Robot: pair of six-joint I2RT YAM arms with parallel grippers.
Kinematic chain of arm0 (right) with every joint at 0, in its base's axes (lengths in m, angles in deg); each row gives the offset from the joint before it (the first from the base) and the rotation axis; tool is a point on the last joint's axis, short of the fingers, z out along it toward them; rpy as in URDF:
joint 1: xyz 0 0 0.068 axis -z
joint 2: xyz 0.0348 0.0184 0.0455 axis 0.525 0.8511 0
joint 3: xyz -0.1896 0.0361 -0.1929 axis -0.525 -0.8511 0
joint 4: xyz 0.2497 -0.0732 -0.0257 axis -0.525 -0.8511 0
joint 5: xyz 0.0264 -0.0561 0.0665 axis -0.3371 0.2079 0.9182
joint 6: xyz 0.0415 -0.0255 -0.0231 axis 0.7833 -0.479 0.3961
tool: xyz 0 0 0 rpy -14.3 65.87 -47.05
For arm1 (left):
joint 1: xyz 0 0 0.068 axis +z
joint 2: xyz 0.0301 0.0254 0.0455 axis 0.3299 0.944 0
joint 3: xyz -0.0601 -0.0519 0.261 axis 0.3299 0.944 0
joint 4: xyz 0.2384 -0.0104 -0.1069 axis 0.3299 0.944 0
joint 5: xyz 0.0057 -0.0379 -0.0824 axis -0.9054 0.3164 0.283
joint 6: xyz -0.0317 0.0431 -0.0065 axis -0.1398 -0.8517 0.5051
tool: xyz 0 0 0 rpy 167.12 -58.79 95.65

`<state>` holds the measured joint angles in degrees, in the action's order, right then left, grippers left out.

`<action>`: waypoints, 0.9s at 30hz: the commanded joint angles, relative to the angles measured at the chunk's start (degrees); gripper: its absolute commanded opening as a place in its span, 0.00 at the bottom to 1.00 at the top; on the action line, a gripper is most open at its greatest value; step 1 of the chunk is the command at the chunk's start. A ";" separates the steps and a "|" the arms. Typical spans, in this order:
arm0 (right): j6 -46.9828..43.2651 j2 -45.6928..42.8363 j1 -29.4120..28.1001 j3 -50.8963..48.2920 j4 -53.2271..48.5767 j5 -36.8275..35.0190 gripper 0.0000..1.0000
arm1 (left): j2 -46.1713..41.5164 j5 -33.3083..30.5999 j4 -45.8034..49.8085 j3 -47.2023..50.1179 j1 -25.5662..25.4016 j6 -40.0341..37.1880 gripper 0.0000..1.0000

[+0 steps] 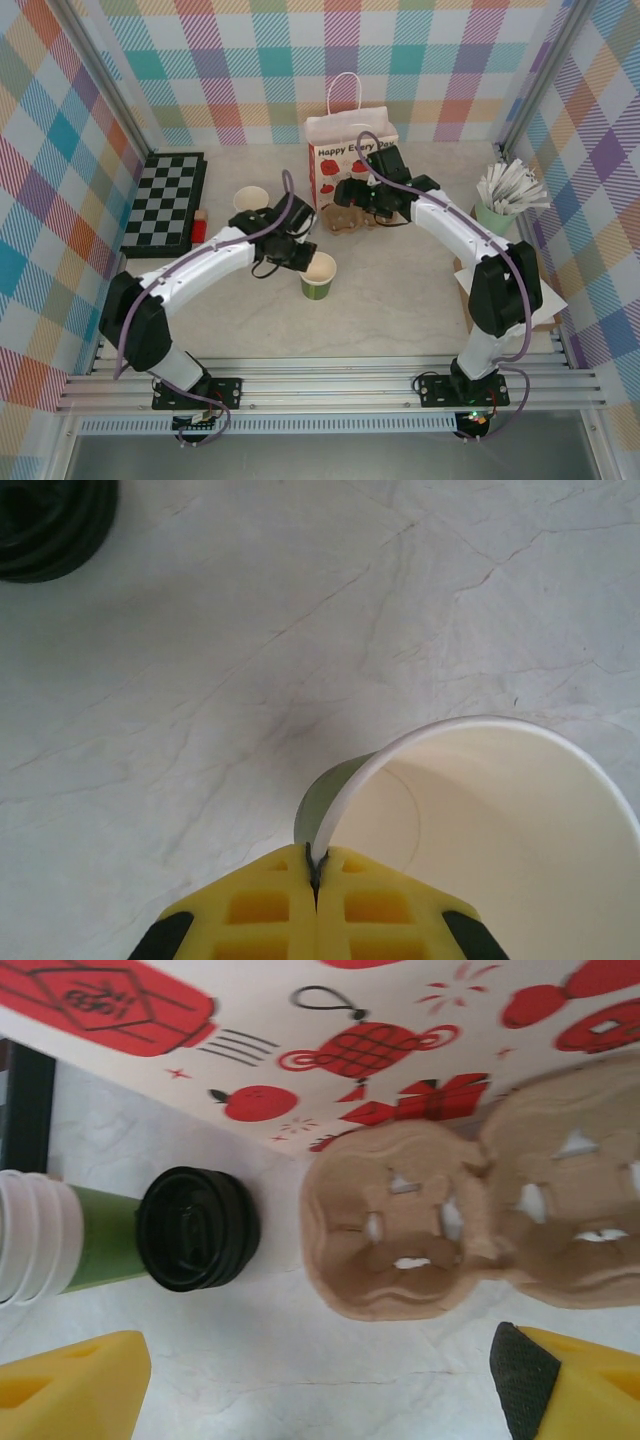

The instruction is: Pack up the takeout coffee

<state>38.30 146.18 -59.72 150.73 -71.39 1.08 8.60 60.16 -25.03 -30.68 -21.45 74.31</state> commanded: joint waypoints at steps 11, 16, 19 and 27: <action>0.43 -3.18 -0.29 -4.82 -0.19 1.57 0.91 | 6.83 -0.01 -11.87 -0.56 -1.17 0.32 0.15; -0.10 -2.83 -0.25 -4.12 -0.25 2.24 0.91 | 6.30 -0.65 -10.07 -1.18 -1.13 0.04 0.31; -0.17 -3.16 -0.25 -4.00 -0.13 2.23 0.91 | 4.20 -2.66 -9.70 -0.77 -0.12 2.73 0.42; -0.42 -3.32 -0.25 -4.29 0.28 2.06 0.92 | -0.41 -7.23 -15.33 5.27 4.71 13.75 0.80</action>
<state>38.48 144.58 -59.68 146.38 -71.72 2.41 10.18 55.76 -37.99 -27.62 -18.45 83.03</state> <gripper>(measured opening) 0.917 0.790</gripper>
